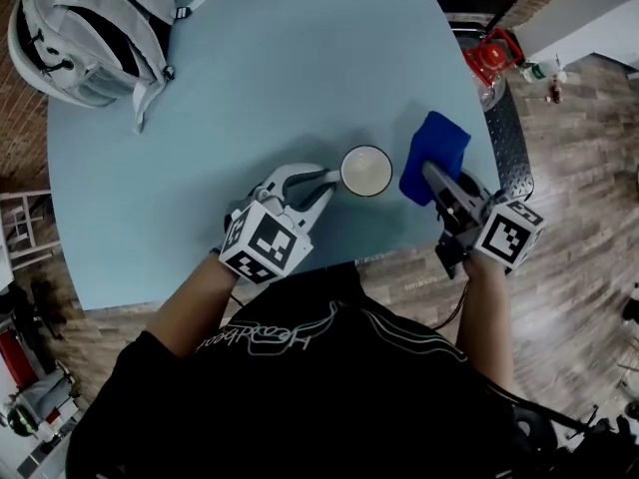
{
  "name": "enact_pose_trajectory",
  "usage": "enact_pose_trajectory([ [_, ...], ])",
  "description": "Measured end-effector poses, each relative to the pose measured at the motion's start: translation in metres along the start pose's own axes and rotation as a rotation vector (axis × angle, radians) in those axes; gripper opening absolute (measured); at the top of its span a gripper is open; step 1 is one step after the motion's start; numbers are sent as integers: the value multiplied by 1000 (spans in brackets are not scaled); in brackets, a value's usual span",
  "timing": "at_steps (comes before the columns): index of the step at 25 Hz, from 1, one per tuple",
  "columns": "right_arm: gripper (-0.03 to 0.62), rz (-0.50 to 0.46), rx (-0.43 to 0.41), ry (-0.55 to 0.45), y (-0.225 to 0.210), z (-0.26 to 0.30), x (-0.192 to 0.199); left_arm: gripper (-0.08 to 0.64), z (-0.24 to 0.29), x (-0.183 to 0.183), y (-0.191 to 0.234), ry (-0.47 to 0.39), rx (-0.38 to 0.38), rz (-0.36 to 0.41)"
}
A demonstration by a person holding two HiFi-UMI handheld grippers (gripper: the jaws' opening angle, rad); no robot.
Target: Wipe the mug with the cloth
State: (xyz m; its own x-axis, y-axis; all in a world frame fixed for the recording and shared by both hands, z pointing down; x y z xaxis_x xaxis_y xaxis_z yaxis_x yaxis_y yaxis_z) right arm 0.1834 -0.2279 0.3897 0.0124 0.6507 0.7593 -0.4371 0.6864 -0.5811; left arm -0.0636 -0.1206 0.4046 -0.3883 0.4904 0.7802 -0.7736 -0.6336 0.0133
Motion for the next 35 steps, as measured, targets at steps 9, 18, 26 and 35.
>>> enact_pose_trajectory([
  [9, 60, -101, -169, 46, 6, 18, -29, 71, 4, -4, 12, 0, -31, -10],
  [18, 61, -159, -304, 171, 3, 47, -32, 72, 8, -6, 22, -5, -13, 48],
  [26, 60, -200, -321, 265, -7, 60, -26, 72, 10, -8, 20, -13, 3, 57],
  [35, 60, -238, -262, 385, -20, 85, -13, 72, 11, -9, 25, -15, 0, 74],
])
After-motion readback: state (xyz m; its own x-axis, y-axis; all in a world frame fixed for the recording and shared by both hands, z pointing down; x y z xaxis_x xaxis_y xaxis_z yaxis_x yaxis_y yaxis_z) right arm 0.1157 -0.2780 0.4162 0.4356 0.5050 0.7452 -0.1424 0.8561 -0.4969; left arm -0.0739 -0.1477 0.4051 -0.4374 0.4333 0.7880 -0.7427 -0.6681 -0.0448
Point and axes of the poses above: the fingertips, and each gripper's own axes: z forward along the fingers, y to its left, x out of its underside, the point moved 9 cm from there along -z, backward along the fingers, and after that the axes turned 8 degrees about -z, right-handed, at the moved point
